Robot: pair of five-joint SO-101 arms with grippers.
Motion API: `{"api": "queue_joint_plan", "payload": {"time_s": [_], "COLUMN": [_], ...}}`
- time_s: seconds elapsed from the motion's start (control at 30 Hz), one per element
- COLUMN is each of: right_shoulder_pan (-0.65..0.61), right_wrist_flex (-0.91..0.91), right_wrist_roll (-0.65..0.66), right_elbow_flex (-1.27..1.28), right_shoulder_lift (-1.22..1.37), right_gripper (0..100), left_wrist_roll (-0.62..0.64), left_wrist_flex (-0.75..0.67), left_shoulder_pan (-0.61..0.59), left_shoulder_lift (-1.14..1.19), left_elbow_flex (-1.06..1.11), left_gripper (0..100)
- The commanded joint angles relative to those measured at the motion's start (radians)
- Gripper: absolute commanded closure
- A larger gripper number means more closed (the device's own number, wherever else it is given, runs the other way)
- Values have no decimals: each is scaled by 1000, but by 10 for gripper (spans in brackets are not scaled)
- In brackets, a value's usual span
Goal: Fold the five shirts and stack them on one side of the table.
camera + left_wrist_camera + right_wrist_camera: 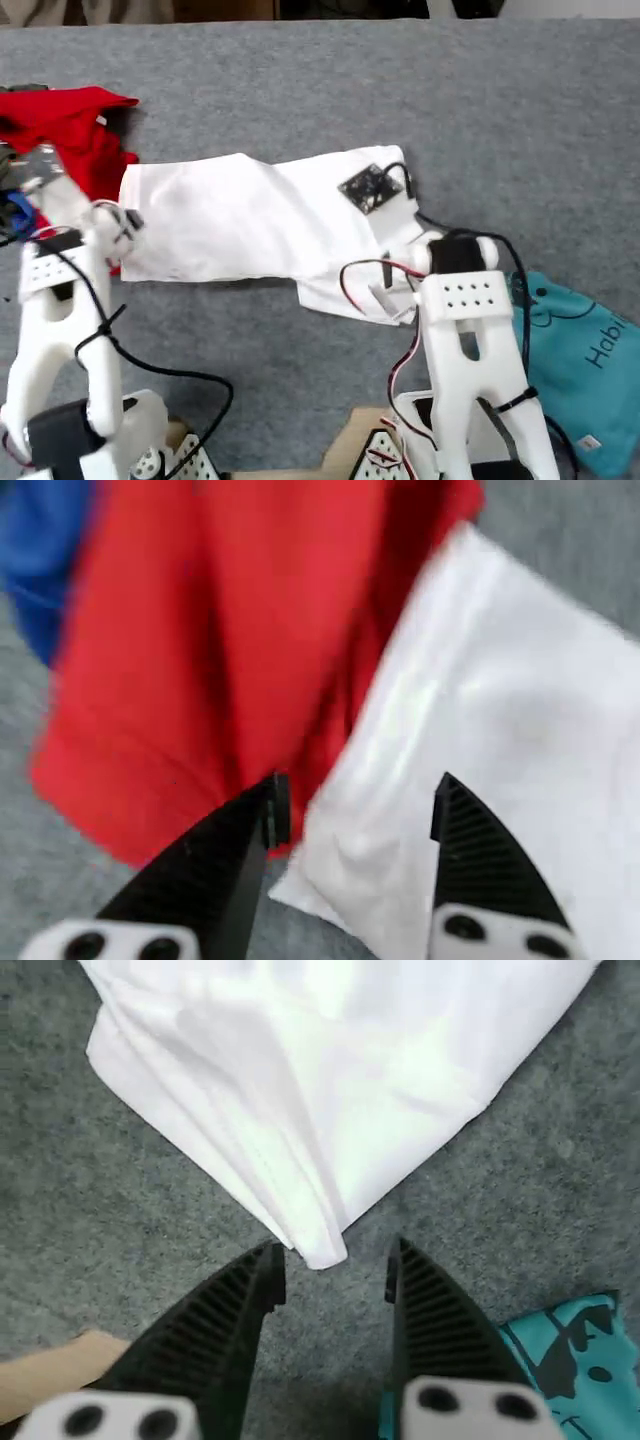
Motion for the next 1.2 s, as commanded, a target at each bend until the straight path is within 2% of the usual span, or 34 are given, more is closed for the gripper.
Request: {"api": "queue_joint_plan", "payload": {"time_s": [0.0,0.1,0.17,0.37,0.53,0.67,0.93,1.07,1.17], "right_shoulder_pan": [7,7,7,4,4,2,15,53,84], "right_wrist_flex": [15,-18,-58,-126,-127,-127,-69,-26,20], "right_wrist_roll": [-3,-5,-5,-107,-178,-222,-250,-250,-250], "right_elbow_flex": [-153,-260,-325,-598,-888,-1118,-1550,-1748,-1919], "right_shoulder_lift": [-24,24,110,499,846,1101,1543,1712,1796], "right_gripper": [844,995,970,993,993,993,993,993,993], "left_wrist_roll": [15,89,146,238,255,255,247,252,252], "left_wrist_flex": [60,78,51,-150,-285,-330,-282,-153,-35], "left_shoulder_pan": [-60,-34,14,167,215,222,192,121,110], "left_shoulder_lift": [-119,-176,-176,-54,162,387,728,843,928], "left_elbow_flex": [-114,-172,-189,-147,-222,-341,-606,-772,-910], "left_gripper": [770,882,984,980,981,981,981,981,981]}}
